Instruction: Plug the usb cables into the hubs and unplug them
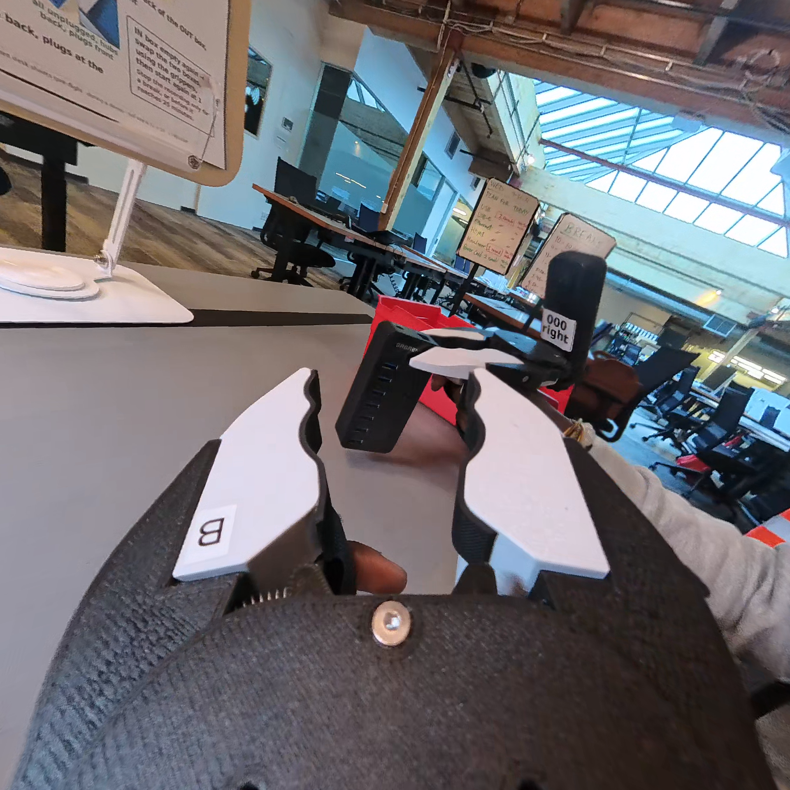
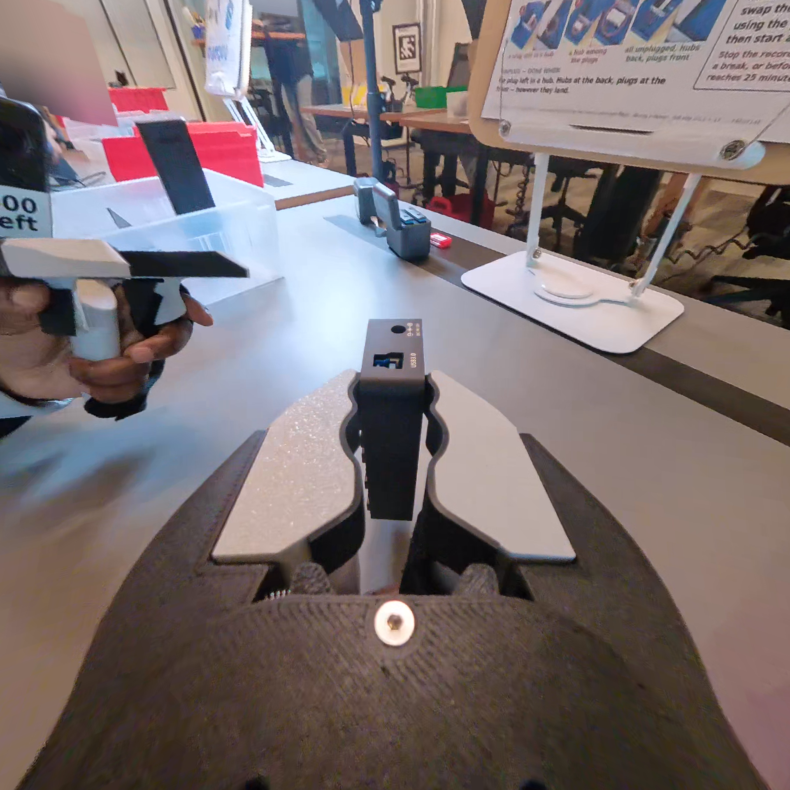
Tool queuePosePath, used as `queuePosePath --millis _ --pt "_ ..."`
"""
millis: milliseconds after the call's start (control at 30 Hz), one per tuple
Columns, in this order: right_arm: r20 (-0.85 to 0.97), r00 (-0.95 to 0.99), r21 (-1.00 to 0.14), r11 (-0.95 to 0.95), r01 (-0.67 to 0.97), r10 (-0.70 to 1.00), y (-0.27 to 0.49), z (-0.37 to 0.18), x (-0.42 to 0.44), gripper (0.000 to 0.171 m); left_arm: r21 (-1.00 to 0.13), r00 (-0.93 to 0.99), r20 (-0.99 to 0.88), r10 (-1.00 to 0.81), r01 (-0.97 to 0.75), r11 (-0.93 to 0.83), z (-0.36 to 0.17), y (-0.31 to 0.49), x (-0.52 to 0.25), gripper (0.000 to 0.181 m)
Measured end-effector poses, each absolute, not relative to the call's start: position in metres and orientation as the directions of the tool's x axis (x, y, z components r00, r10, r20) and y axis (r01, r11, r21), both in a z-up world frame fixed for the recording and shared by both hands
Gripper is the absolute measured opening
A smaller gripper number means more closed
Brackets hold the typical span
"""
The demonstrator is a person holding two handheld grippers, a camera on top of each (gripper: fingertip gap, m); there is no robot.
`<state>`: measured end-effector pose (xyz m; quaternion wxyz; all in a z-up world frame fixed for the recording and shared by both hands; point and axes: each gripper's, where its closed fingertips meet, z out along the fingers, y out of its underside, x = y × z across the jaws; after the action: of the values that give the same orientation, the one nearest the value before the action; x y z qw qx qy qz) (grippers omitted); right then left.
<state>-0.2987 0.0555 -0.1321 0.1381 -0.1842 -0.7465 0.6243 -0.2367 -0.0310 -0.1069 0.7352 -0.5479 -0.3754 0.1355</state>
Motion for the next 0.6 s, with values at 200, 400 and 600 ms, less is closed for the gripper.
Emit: queuePosePath --millis 200,400,600 --pt "-0.004 -0.932 -0.987 0.149 0.062 0.363 0.055 -0.137 -0.294 0.027 -0.959 0.696 0.274 0.664 0.145 0.244 -0.111 -0.024 -0.234 0.066" --pt "0.020 -0.933 -0.976 0.210 0.061 0.360 0.052 -0.150 -0.295 0.027 -0.987 0.698 0.157 0.698 0.092 0.130 -0.117 -0.018 -0.232 0.066" --pt "-0.007 -0.930 -0.979 0.189 0.082 0.368 0.054 -0.150 -0.297 0.028 -0.994 0.701 0.111 0.704 0.077 0.080 -0.121 -0.015 -0.231 0.066"
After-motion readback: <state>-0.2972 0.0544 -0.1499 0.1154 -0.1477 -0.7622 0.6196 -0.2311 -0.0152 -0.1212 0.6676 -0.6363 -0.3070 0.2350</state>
